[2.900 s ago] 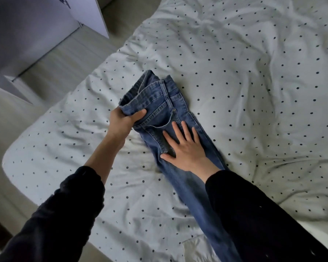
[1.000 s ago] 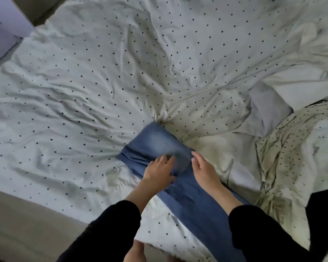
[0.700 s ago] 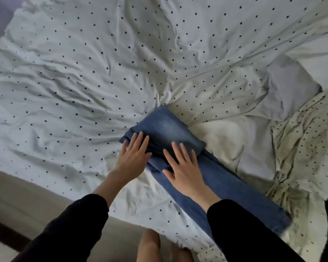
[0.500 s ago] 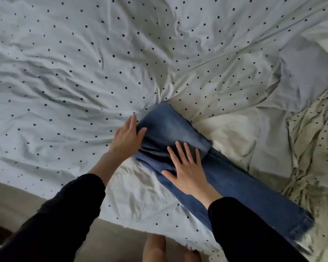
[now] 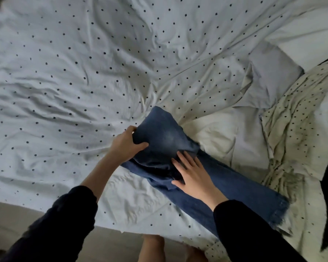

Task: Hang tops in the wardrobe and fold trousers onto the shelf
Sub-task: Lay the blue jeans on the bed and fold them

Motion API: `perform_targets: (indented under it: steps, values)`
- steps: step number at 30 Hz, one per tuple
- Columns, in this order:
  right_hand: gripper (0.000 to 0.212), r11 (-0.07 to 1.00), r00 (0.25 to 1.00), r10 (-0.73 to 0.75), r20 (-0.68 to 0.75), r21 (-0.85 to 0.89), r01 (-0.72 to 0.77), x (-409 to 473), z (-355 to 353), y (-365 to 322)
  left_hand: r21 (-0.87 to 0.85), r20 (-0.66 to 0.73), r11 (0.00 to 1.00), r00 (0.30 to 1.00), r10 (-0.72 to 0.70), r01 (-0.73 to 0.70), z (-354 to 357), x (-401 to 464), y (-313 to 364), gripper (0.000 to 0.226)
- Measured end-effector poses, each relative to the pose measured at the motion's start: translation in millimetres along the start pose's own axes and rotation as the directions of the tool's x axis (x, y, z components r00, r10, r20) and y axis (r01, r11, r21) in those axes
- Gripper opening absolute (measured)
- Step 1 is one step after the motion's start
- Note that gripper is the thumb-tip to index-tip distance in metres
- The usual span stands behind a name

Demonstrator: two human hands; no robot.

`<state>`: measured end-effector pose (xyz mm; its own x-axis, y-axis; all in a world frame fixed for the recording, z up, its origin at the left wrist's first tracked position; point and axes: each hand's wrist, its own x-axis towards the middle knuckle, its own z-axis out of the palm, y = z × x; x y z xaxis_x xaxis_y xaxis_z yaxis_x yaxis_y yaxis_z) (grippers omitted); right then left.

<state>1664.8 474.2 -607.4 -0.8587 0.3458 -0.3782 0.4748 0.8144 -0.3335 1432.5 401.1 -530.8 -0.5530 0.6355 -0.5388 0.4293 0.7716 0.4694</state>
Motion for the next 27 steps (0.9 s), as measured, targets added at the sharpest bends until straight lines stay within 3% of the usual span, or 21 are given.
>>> perform_targets:
  steps: [3, 8, 10, 12, 14, 16, 18, 19, 21, 24, 27]
  values:
    - [0.05, 0.994, 0.993, 0.083, -0.085, 0.082, -0.076, -33.4, -18.6, 19.0, 0.08, -0.073, 0.994, 0.994, 0.076, -0.07, 5.7, -36.1, 34.2, 0.051]
    - [0.046, 0.918, 0.914, 0.299, -0.274, 0.344, -0.198, -90.5, -61.4, 52.8, 0.111, -0.144, 0.985, 0.978, 0.149, -0.134, 50.0, -107.3, 87.7, 0.052]
    - [0.048, 0.882, 0.866, 0.353, -0.355, 0.435, -0.181, -116.3, -79.5, 64.3, 0.173, -0.126, 0.97, 0.973, 0.194, -0.171, 79.8, -142.6, 109.9, 0.057]
    - [0.049, 0.831, 0.821, 0.416, -0.39, 0.531, -0.168, -129.8, -91.4, 69.6, 0.242, -0.094, 0.925, 0.941, 0.324, -0.294, 112.2, -162.1, 120.4, 0.059]
    - [0.058, 0.8, 0.796, 0.464, -0.39, 0.571, -0.187, -141.8, -93.3, 72.9, 0.308, 0.011, 0.864, 0.91, 0.414, -0.397, 147.5, -178.8, 130.9, 0.06]
    - [0.062, 0.823, 0.809, 0.452, -0.377, 0.525, -0.216, -150.7, -86.6, 77.0, 0.341, 0.191, 0.833, 0.9, 0.392, -0.436, 175.9, -189.2, 141.3, 0.055]
    - [0.06, 0.897, 0.883, 0.342, -0.322, 0.391, -0.205, -159.4, -67.4, 81.7, 0.297, 0.304, 0.854, 0.89, 0.338, -0.426, 197.8, -189.2, 141.3, 0.042]
    - [0.059, 0.924, 0.923, 0.284, -0.258, 0.331, -0.191, -163.6, -56.4, 83.0, 0.265, 0.297, 0.876, 0.898, 0.324, -0.403, 202.0, -187.5, 136.7, 0.038]
    - [0.057, 0.968, 0.973, 0.187, -0.135, 0.194, -0.159, -172.2, -33.1, 83.5, 0.195, 0.11, 0.92, 0.939, 0.325, -0.341, 201.8, -181.3, 121.5, 0.039]
    - [0.058, 0.985, 0.984, 0.171, -0.055, 0.027, -0.169, -180.5, -0.2, 77.1, 0.156, -0.098, 0.972, 0.976, 0.194, -0.178, 188.8, -160.4, 92.2, 0.047]
    - [0.06, 0.98, 0.976, 0.194, -0.098, -0.016, -0.196, -183.8, 23.7, 75.2, 0.057, 0.063, 0.998, 0.998, -0.002, -0.002, 179.5, -118.1, 65.4, 0.066]
